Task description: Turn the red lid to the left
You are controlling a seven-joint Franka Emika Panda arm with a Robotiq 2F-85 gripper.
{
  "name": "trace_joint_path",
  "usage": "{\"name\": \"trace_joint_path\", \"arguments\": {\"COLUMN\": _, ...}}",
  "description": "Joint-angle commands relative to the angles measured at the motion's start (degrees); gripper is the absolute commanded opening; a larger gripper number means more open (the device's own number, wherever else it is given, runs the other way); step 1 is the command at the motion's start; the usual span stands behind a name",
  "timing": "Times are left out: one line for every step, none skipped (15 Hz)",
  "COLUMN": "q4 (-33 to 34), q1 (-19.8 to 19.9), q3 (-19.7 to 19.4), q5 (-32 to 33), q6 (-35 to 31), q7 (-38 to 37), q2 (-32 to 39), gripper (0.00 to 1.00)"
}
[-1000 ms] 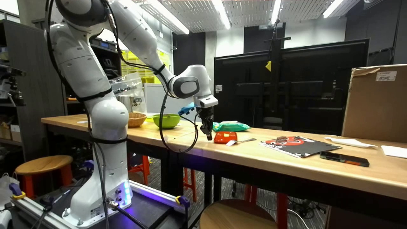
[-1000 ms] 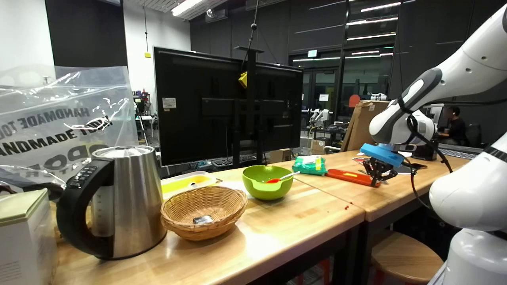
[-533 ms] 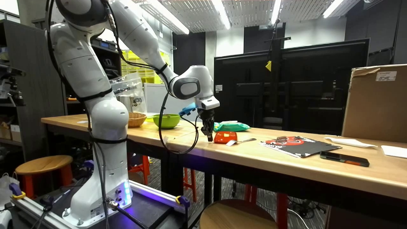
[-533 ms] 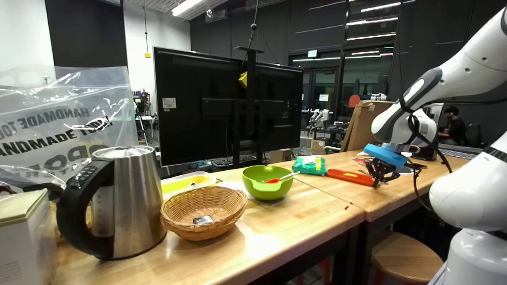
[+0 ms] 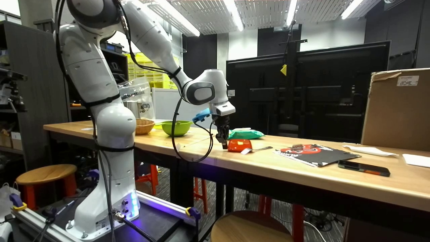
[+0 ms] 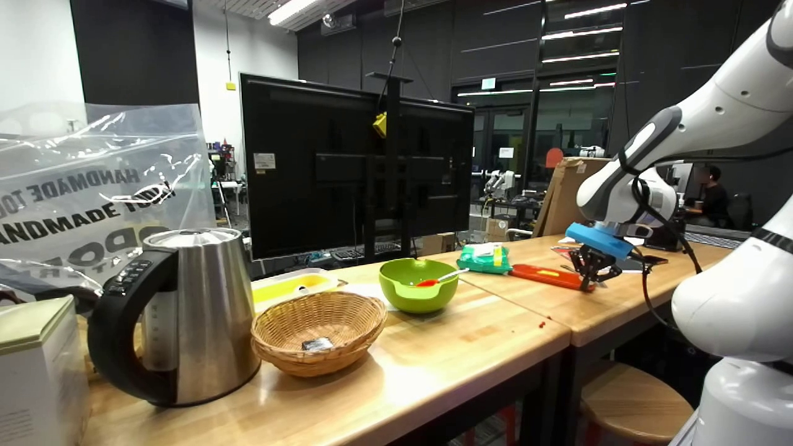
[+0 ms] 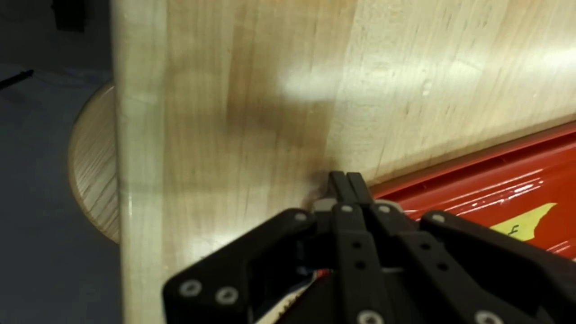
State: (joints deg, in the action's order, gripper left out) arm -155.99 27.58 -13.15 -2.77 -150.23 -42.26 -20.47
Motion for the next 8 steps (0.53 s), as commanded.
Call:
{"name": "trace_joint_path", "arguments": {"q4": 2.7, "q1": -1.1, "q3": -0.7, "q5": -2.7, "q6": 0.0, "q7": 1.7, "q2": 2.8, "gripper": 0.00}}
{"name": "trace_joint_path", "arguments": {"q4": 3.1, "q1": -1.3, "q3": -0.7, "q5": -3.1, "q6": 0.0, "q7": 1.7, "q2": 3.3, "gripper": 0.00}}
{"name": "trace_joint_path", "arguments": {"q4": 3.5, "q1": -1.5, "q3": -0.8, "q5": -3.4, "q6": -0.1, "q7": 1.8, "q2": 3.7, "gripper": 0.00}}
{"name": "trace_joint_path", "arguments": {"q4": 4.0, "q1": -1.7, "q3": -0.9, "q5": -3.7, "q6": -0.2, "q7": 1.9, "q2": 4.2, "gripper": 0.00}}
{"name": "trace_joint_path", "arguments": {"q4": 4.3, "q1": -1.8, "q3": -0.9, "q5": -3.9, "q6": -0.2, "q7": 1.9, "q2": 4.7, "gripper": 0.00}}
{"name": "trace_joint_path", "arguments": {"q4": 4.5, "q1": -1.9, "q3": -1.1, "q5": -4.1, "q6": -0.2, "q7": 2.0, "q2": 5.1, "gripper": 0.00}}
{"name": "trace_joint_path", "arguments": {"q4": 4.7, "q1": -2.1, "q3": -1.2, "q5": -4.3, "q6": -0.2, "q7": 2.1, "q2": 5.4, "gripper": 0.00}}
{"name": "trace_joint_path", "arguments": {"q4": 4.9, "q1": -2.2, "q3": -1.4, "q5": -4.6, "q6": -0.2, "q7": 2.1, "q2": 5.8, "gripper": 0.00}}
